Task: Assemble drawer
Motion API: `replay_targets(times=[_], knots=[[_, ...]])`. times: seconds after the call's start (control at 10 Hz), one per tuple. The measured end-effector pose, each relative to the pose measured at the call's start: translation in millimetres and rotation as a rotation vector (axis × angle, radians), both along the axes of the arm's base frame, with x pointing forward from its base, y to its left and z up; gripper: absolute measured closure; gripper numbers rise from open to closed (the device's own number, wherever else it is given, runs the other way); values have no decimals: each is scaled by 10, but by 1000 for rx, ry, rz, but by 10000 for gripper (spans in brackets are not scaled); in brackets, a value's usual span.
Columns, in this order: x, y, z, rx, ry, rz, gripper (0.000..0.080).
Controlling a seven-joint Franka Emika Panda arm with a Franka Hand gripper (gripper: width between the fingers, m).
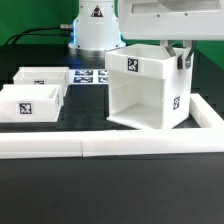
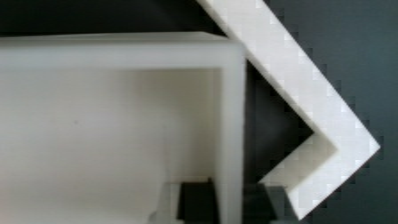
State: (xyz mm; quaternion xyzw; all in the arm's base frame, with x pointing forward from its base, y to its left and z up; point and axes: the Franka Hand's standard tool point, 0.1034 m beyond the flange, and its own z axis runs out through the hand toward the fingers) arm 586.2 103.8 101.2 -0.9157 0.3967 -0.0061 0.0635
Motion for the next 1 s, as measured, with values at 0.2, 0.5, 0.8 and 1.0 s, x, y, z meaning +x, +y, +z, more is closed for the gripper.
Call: replay_targets(times=[0.2, 0.5, 0.8, 1.0], knots=[[-7, 15, -2, 14, 14, -110, 760], [-20, -47, -31, 41, 60, -478, 760], [-25, -15, -30, 54, 72, -552, 760], [23, -30, -35, 71, 69, -580, 760]])
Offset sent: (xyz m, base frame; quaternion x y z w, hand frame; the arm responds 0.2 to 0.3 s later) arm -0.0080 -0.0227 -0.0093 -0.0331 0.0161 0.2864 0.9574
